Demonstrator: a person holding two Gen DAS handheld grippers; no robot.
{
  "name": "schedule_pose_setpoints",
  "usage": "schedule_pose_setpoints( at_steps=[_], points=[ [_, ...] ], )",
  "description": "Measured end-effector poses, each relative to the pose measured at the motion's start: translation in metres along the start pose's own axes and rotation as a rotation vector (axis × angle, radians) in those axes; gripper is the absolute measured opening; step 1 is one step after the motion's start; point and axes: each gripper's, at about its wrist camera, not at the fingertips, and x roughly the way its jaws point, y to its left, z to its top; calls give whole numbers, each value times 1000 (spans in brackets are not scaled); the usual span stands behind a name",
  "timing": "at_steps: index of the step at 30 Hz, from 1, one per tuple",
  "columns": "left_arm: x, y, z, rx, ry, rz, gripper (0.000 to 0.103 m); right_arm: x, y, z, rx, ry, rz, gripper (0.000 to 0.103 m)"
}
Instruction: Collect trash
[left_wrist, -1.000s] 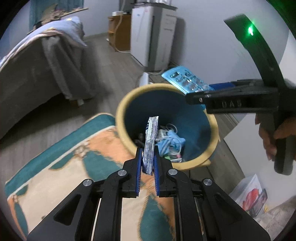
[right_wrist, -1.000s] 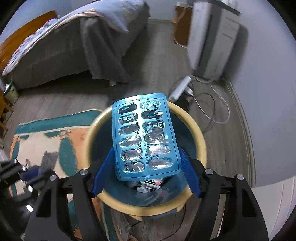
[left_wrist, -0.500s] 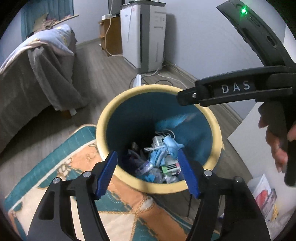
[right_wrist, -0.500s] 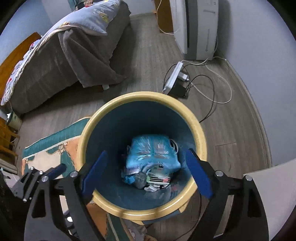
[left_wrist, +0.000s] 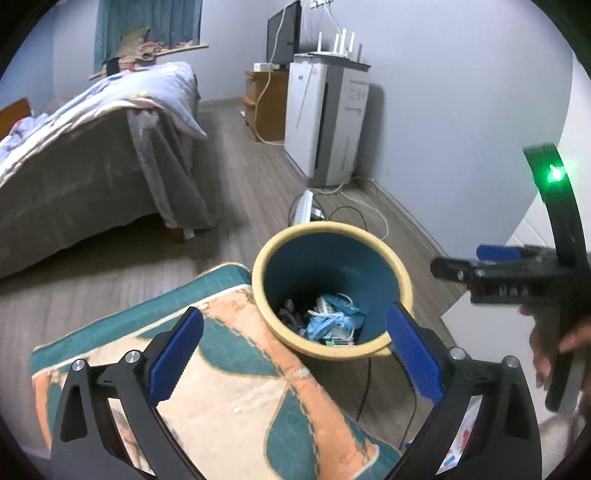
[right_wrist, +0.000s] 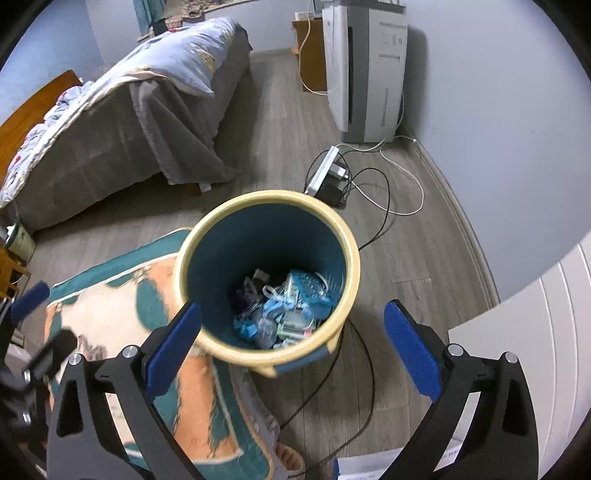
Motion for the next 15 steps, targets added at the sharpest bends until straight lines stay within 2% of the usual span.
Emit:
schedule_pose_setpoints(
  at_steps=[5, 10, 15],
  points=[
    [-19, -3, -13, -66, 26, 9, 98, -24, 5, -24, -31, -31, -30, 97],
    [-15, -8, -14, -14, 20, 60, 98, -33, 3, -29, -58, -85, -65, 97],
    [-11, -12, -15, 28, 11, 63, 98, -31, -2, -28, -37, -87, -70, 97]
  ],
)
